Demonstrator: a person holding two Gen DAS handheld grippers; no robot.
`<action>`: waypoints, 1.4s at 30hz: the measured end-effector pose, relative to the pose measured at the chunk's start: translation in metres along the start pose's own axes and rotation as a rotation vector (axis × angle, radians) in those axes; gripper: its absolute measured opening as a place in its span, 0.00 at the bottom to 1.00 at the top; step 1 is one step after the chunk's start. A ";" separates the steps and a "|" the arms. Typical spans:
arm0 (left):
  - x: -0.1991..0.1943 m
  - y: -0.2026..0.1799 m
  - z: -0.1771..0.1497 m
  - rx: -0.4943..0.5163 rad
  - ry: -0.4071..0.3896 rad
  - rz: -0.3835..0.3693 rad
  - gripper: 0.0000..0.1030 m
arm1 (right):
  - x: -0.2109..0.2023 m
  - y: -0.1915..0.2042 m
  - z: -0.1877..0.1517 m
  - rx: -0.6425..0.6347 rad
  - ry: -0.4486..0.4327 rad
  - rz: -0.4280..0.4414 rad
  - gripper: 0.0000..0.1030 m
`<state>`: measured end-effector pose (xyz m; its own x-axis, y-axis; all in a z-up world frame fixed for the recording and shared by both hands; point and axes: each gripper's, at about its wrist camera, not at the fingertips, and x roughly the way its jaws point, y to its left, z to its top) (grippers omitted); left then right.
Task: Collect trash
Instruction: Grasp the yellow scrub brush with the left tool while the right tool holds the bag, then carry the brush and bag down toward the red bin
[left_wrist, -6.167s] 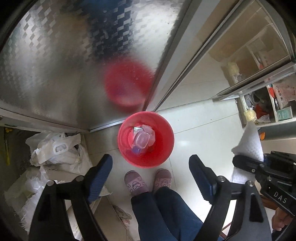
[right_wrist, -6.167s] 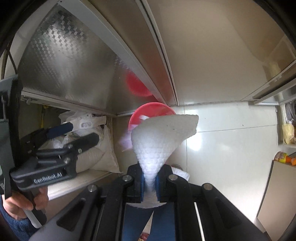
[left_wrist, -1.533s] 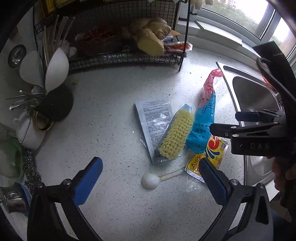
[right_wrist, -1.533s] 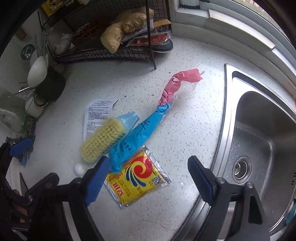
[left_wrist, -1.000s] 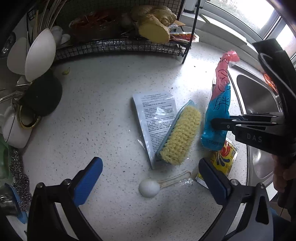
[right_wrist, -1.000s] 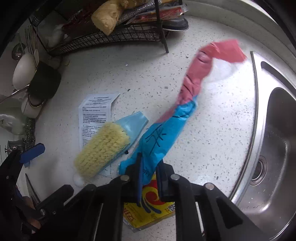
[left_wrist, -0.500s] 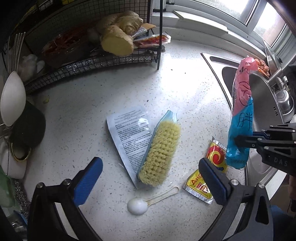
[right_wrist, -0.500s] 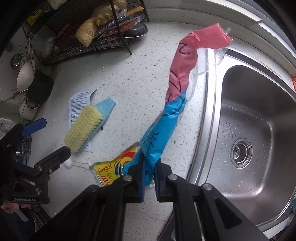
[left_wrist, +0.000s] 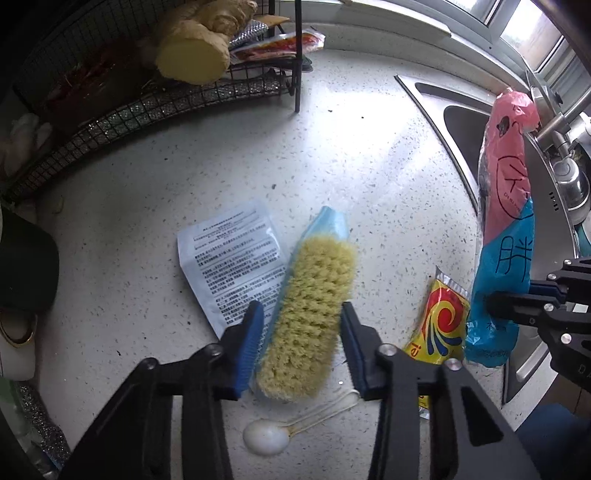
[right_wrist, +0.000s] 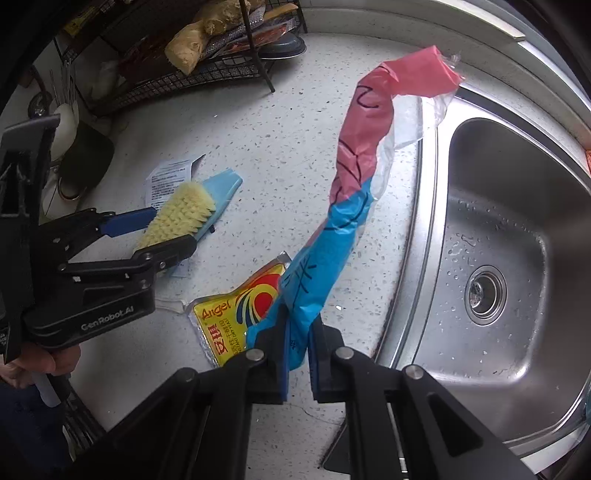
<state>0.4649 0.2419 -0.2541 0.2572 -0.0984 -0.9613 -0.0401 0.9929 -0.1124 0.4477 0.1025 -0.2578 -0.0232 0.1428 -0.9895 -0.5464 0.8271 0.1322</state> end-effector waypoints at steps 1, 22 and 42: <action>-0.001 0.000 0.000 0.000 -0.002 -0.002 0.33 | 0.000 -0.001 -0.001 0.000 -0.001 0.002 0.07; -0.092 -0.037 -0.069 -0.031 -0.098 0.026 0.32 | -0.042 0.006 -0.048 -0.092 -0.051 0.028 0.07; -0.145 -0.156 -0.185 -0.048 -0.170 0.085 0.32 | -0.104 -0.020 -0.199 -0.118 -0.173 0.092 0.07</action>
<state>0.2551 0.0890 -0.1442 0.4097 0.0028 -0.9122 -0.1141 0.9923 -0.0481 0.2946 -0.0368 -0.1693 0.0610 0.3137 -0.9476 -0.6426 0.7388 0.2032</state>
